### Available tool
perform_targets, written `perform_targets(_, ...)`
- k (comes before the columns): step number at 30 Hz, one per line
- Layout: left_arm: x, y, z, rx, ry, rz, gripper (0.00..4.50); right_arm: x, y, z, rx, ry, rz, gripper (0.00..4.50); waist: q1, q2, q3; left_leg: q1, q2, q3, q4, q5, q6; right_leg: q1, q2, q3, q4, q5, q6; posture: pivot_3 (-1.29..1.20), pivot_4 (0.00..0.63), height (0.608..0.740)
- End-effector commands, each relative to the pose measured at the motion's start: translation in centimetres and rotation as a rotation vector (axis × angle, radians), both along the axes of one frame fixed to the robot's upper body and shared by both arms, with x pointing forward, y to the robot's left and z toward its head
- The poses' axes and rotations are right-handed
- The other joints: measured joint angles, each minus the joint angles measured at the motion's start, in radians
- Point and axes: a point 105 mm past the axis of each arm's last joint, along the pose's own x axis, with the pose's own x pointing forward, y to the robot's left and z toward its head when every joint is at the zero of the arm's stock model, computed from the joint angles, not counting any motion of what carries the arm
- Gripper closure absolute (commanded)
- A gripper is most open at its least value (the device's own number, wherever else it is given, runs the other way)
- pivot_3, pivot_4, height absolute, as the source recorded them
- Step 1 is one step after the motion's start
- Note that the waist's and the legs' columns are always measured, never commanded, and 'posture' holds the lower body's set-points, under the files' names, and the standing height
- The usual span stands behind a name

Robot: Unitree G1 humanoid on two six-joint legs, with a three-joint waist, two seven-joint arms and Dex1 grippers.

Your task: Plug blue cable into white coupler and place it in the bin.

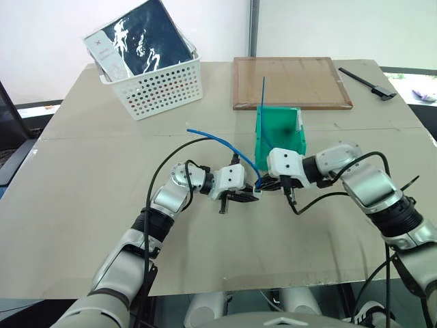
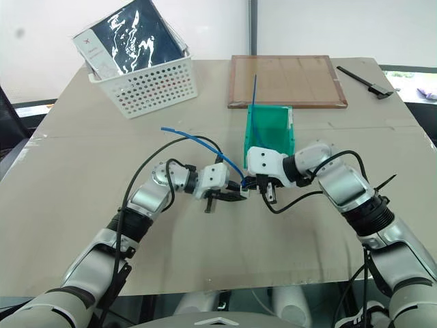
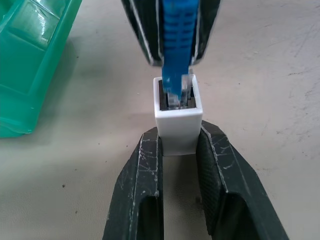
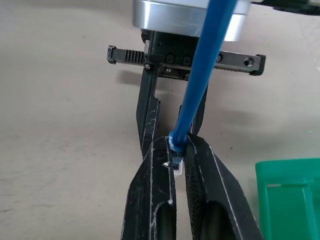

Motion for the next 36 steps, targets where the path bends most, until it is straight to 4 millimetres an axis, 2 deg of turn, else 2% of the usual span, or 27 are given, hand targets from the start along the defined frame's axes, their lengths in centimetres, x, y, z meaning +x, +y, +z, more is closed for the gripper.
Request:
perform_targets(1,-0.4,-0.5,-0.2,0.001,0.002,-0.027,4.13,-1.0,-0.9,-4.7,-0.135,0.103,-0.005,4.50,0.000,0.000,-0.003,0.000,0.000,0.000,0.000,0.000,0.000,0.000,0.000,0.000,0.000,0.000,0.000,0.00,0.150,0.740)
perform_targets(5,-0.4,-0.5,-0.3,-0.002,0.003,-0.022,4.13,-1.1,-1.2,-5.3,-0.128,0.113,-0.019,4.50,-0.001,0.000,-0.008,0.002,0.000,0.000,0.000,0.000,0.000,0.002,0.000,0.000,0.000,0.000,0.000,0.00,0.150,0.740)
perform_targets(7,-0.3,-0.6,-0.1,-0.012,0.003,-0.013,4.13,-0.5,-0.6,-4.2,-0.041,0.072,-0.052,4.50,-0.001,0.000,-0.011,0.003,0.000,0.000,0.000,0.000,0.000,0.003,0.000,0.000,0.000,0.000,0.000,0.00,0.150,0.740)
perform_targets(8,-0.3,-0.6,0.0,-0.023,0.006,-0.006,4.13,0.3,0.0,-2.8,0.049,0.036,-0.090,4.50,-0.001,-0.001,-0.012,0.003,0.000,0.000,0.000,0.000,0.000,0.003,0.000,0.000,0.000,0.000,0.000,0.00,0.150,0.740)
perform_targets(10,-0.3,-0.7,0.5,-0.051,0.017,0.002,4.13,0.9,0.6,0.0,0.223,0.011,-0.121,3.83,-0.004,-0.001,-0.012,0.003,0.001,0.000,0.000,0.000,0.000,0.003,0.001,0.000,0.000,0.000,0.000,0.00,0.150,0.740)
perform_targets(11,-0.3,-0.6,0.9,-0.070,0.027,0.014,4.13,0.9,0.4,2.1,0.329,-0.026,-0.148,3.58,-0.003,0.000,-0.011,0.003,0.001,0.000,0.000,0.000,0.000,0.003,0.001,0.000,0.000,0.000,0.000,0.00,0.150,0.740)
perform_targets(13,-0.5,-0.4,1.8,-0.117,0.070,0.047,4.13,-0.1,-0.9,5.3,0.476,-0.092,-0.185,2.71,-0.001,0.001,-0.009,0.000,0.001,0.000,0.000,0.000,0.000,0.000,0.001,0.001,0.001,0.000,0.000,0.00,0.150,0.740)
perform_targets(16,-0.6,0.1,2.9,-0.159,0.112,0.088,4.13,-1.9,-2.7,7.2,0.553,-0.151,-0.239,1.36,0.003,0.002,-0.008,-0.005,0.000,-0.001,0.001,0.000,0.000,-0.005,0.000,0.000,0.002,0.000,0.000,0.00,0.150,0.740)
perform_targets(18,-0.6,0.4,4.1,-0.200,0.153,0.125,4.13,-3.2,-3.9,8.4,0.612,-0.192,-0.292,0.27,0.003,0.002,-0.008,-0.006,0.000,-0.002,0.000,0.000,0.000,-0.006,-0.001,0.000,0.001,0.000,0.000,0.00,0.150,0.740)
perform_targets(19,-0.5,0.5,4.9,-0.230,0.177,0.155,4.13,-4.1,-4.8,8.9,0.638,-0.226,-0.339,0.08,0.006,0.002,-0.008,-0.006,0.000,-0.002,0.000,0.000,0.000,-0.006,-0.001,0.000,0.001,0.000,0.000,0.00,0.150,0.740)
perform_targets(21,0.1,0.5,6.9,-0.306,0.229,0.225,4.13,-5.8,-6.1,9.0,0.652,-0.264,-0.426,0.08,0.010,0.002,-0.008,-0.006,0.000,-0.003,-0.001,0.000,0.000,-0.006,-0.001,-0.002,0.000,0.000,0.000,0.00,0.150,0.740)
perform_targets(23,0.7,0.3,8.3,-0.354,0.261,0.281,4.13,-6.6,-6.7,8.7,0.637,-0.290,-0.492,0.08,0.008,0.002,-0.008,-0.006,0.000,-0.002,0.000,0.000,0.000,-0.006,-0.001,-0.001,0.001,0.000,0.000,0.00,0.150,0.740)
perform_targets(26,2.3,-1.3,11.0,-0.401,0.363,0.375,4.13,-7.6,-8.5,6.5,0.586,-0.302,-0.665,0.08,0.012,0.000,-0.006,-0.004,0.000,-0.003,0.001,0.000,0.000,-0.001,0.000,-0.002,0.000,0.000,0.001,0.00,0.150,0.740)
perform_targets(28,3.3,-2.6,12.1,-0.383,0.436,0.432,4.13,-8.3,-9.4,5.2,0.560,-0.295,-0.757,0.08,0.027,-0.002,-0.006,-0.003,-0.001,-0.004,0.001,0.000,0.000,0.001,0.000,-0.003,0.001,-0.002,0.005,0.00,0.150,0.740)
perform_targets(30,4.1,-3.6,12.7,-0.362,0.468,0.458,4.13,-8.8,-9.9,4.5,0.557,-0.295,-0.811,0.08,0.021,-0.001,-0.006,-0.001,-0.002,-0.005,0.003,0.000,0.000,0.003,0.000,-0.005,0.001,-0.003,0.006,0.00,0.150,0.740)
perform_targets(32,5.5,-4.4,12.4,-0.322,0.477,0.539,4.13,-9.0,-10.2,4.1,0.558,-0.299,-0.855,0.08,0.010,0.000,-0.007,0.002,-0.003,-0.002,0.002,0.000,0.000,0.004,0.000,-0.001,0.001,-0.003,0.006,0.00,0.150,0.740)
perform_targets(36,8.2,-7.1,12.1,-0.297,0.501,0.646,4.13,-9.5,-10.4,3.8,0.560,-0.316,-0.904,0.08,0.001,-0.001,-0.006,0.002,-0.004,-0.002,0.001,0.000,0.000,0.004,0.000,-0.001,0.000,-0.003,0.006,0.00,0.150,0.740)
